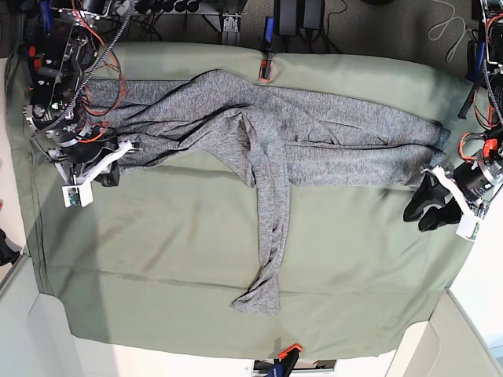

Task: Fold the T-shirt properly
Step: 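Grasp the hanging sleeve with the right gripper and lay it over, then grasp the loose sleeve with the left gripper and fold it inward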

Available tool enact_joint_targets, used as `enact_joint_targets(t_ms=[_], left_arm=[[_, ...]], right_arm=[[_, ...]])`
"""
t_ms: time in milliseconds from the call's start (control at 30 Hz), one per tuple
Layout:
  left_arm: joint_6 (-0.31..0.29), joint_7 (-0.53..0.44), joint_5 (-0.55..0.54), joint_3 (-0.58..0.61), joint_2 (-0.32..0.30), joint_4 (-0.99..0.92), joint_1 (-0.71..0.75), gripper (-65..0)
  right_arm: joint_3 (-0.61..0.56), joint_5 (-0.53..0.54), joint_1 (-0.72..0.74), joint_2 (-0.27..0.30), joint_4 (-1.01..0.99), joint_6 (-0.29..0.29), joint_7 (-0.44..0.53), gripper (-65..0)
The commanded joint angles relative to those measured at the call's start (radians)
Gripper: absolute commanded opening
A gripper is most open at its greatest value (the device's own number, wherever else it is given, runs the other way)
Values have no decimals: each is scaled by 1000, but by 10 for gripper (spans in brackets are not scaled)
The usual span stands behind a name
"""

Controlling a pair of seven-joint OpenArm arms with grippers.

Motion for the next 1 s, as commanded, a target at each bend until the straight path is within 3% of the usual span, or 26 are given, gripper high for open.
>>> enact_joint_targets(t_ms=[0, 167, 367, 467, 600, 700, 900, 967], left_arm=[[-2, -8, -16, -2, -10, 15, -29, -332], [-2, -7, 77, 106, 58, 13, -116, -331], [98, -81, 261, 323, 190, -121, -288, -331], [111, -120, 311, 385, 273, -260, -398, -331], [109, -125, 346, 407, 395, -476, -541, -323], [111, -174, 432, 407, 472, -632, -613, -284], [244, -278, 586, 407, 544, -797, -645, -284], [248, -280, 605, 407, 558, -808, -645, -285]], right_arm=[[3, -4, -4, 25, 5, -10, 16, -650], [11, 0, -55, 75, -16, -24, 24, -650], [11, 7, -98, 74, -17, -24, 19, -650], [11, 8, -117, 74, -17, -24, 19, -650], [11, 7, -136, 74, -17, -24, 17, -650], [11, 7, -143, 71, -17, -24, 12, -650], [13, 8, -141, 63, -17, -24, 13, -650], [13, 8, -140, 63, -17, -24, 19, -650]])
